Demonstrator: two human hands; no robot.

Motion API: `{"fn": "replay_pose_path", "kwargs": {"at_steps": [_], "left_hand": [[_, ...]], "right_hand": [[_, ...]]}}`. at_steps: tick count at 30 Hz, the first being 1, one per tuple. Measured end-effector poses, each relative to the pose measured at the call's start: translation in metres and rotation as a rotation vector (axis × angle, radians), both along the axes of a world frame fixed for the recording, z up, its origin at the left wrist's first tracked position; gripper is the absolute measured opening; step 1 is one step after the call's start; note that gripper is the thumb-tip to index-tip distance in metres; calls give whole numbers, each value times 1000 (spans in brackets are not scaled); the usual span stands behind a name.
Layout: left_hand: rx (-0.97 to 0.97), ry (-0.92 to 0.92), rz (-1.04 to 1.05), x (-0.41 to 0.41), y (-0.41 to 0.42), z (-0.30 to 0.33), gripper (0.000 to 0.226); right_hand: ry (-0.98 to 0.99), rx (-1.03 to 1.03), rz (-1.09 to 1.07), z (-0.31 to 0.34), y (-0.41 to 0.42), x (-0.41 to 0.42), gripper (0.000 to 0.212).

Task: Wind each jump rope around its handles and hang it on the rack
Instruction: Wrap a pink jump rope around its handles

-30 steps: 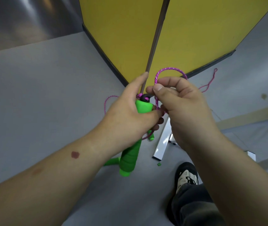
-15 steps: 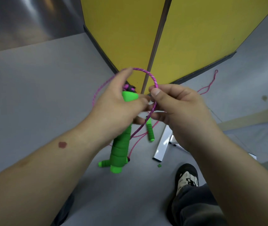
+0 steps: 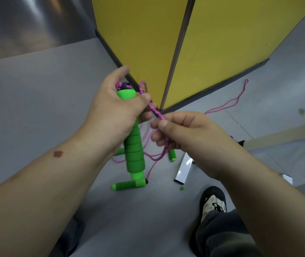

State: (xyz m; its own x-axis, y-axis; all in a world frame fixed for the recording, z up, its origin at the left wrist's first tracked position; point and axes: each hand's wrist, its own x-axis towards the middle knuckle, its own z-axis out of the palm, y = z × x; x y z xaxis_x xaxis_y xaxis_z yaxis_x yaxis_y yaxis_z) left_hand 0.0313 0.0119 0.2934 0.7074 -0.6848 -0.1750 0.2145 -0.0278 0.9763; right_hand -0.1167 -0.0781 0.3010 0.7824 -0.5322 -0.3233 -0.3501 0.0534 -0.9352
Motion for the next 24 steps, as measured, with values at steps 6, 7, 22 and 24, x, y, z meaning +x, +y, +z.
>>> {"fn": "replay_pose_path", "kwargs": {"at_steps": [6, 7, 22, 24], "left_hand": [[112, -77, -333, -29, 4, -1, 82], [103, -94, -367, -34, 3, -2, 81], [37, -13, -101, -10, 2, 2, 73], [77, -42, -240, -18, 4, 0, 77]], "right_hand": [[-228, -67, -283, 2, -4, 1, 16], [-220, -94, -299, 2, -5, 1, 15], [-206, 6, -122, -2, -7, 0, 20], [-254, -4, -221, -3, -10, 1, 18]]}}
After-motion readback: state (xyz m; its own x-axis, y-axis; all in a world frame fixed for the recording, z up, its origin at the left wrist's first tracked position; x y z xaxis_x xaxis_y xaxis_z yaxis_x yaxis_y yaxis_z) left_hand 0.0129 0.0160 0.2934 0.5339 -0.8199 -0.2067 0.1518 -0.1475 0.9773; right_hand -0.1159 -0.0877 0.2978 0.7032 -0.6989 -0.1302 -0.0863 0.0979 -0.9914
